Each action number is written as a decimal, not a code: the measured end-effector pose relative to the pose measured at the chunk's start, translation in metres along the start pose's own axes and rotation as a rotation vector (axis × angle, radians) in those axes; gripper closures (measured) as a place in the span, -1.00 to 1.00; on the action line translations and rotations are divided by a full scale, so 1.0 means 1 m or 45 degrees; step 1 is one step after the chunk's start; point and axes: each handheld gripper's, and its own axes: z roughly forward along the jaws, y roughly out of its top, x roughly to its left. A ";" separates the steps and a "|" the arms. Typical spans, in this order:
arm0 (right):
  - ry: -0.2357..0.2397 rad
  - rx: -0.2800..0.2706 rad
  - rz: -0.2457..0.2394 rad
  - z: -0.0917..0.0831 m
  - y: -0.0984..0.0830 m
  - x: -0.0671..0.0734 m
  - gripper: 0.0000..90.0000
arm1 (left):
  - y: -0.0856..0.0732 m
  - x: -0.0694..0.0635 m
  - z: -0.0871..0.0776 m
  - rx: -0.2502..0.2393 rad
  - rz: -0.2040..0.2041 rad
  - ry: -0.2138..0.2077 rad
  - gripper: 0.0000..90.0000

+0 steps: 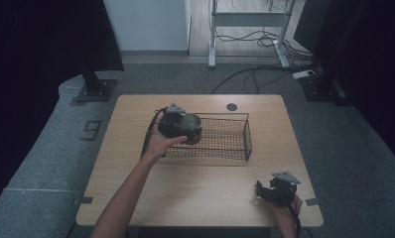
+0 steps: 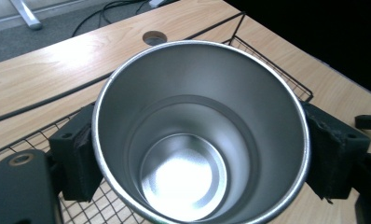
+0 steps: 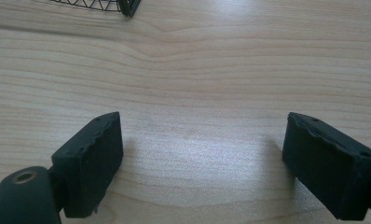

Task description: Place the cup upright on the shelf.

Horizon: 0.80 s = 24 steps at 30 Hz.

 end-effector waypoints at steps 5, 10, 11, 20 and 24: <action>-0.001 0.000 0.000 0.000 0.000 0.000 -0.73 | 0.000 0.006 0.006 0.010 -0.020 -0.002 -0.67; -0.002 0.000 0.001 0.000 0.000 0.000 -0.72 | -0.001 0.010 0.014 0.024 -0.034 0.006 -0.67; -0.002 0.000 0.001 0.000 0.000 0.000 -0.72 | -0.001 0.011 0.015 0.027 -0.033 0.007 -0.67; -0.003 -0.002 -0.001 0.000 0.000 0.000 -0.72 | -0.003 0.015 0.028 0.036 -0.039 0.011 -0.67; -0.002 0.000 0.001 0.000 0.000 0.000 -0.72 | -0.006 0.017 0.035 0.055 -0.044 0.017 -0.67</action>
